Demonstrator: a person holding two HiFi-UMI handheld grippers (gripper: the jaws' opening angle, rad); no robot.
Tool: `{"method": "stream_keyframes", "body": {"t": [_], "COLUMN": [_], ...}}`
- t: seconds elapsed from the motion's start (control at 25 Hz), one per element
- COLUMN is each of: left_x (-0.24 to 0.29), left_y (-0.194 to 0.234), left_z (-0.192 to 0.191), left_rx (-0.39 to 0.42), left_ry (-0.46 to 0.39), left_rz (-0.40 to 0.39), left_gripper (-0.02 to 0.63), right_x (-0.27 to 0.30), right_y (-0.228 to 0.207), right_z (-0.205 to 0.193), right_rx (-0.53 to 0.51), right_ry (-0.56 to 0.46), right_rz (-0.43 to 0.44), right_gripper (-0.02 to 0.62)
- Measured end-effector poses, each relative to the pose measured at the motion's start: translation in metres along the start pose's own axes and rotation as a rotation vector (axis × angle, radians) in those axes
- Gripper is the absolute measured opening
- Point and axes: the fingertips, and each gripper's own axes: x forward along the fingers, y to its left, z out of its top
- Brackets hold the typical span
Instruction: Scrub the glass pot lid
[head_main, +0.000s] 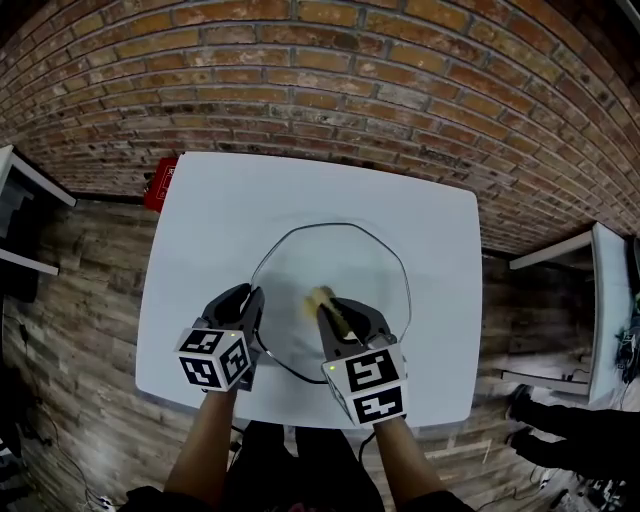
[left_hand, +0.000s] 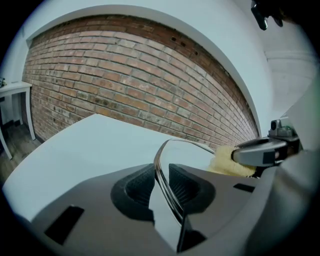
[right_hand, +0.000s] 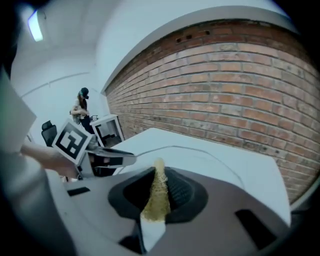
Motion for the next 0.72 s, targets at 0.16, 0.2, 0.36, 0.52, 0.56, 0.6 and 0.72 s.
{"method": "stream_keyframes", "body": {"t": [0.16, 0.2, 0.36, 0.52, 0.56, 0.6, 0.72], "left_x": [0.001, 0.001, 0.0, -0.001, -0.001, -0.001, -0.001], "left_y": [-0.002, -0.001, 0.0, 0.001, 0.001, 0.001, 0.0], "left_z": [0.001, 0.001, -0.001, -0.002, -0.002, -0.001, 0.0], "left_rx": [-0.001, -0.002, -0.004, -0.006, -0.004, -0.003, 0.001], "left_ry": [0.004, 0.003, 0.002, 0.002, 0.002, 0.002, 0.002], "left_rz": [-0.003, -0.003, -0.003, -0.002, -0.002, -0.003, -0.002], "left_gripper": [0.092, 0.092, 0.092, 0.092, 0.092, 0.092, 0.092], "right_x": [0.016, 0.018, 0.014, 0.001, -0.002, -0.006, -0.017], "right_y": [0.036, 0.036, 0.008, -0.033, -0.043, -0.053, -0.08], "right_z": [-0.016, -0.021, -0.041, -0.054, -0.056, -0.058, -0.061], "right_rx": [-0.04, -0.043, -0.038, -0.013, -0.005, 0.002, 0.011], "right_ry": [0.058, 0.076, 0.128, 0.155, 0.159, 0.162, 0.173], "right_rz": [0.084, 0.082, 0.012, -0.092, -0.117, -0.142, -0.217], "right_gripper": [0.058, 0.058, 0.058, 0.058, 0.058, 0.058, 0.058]}}
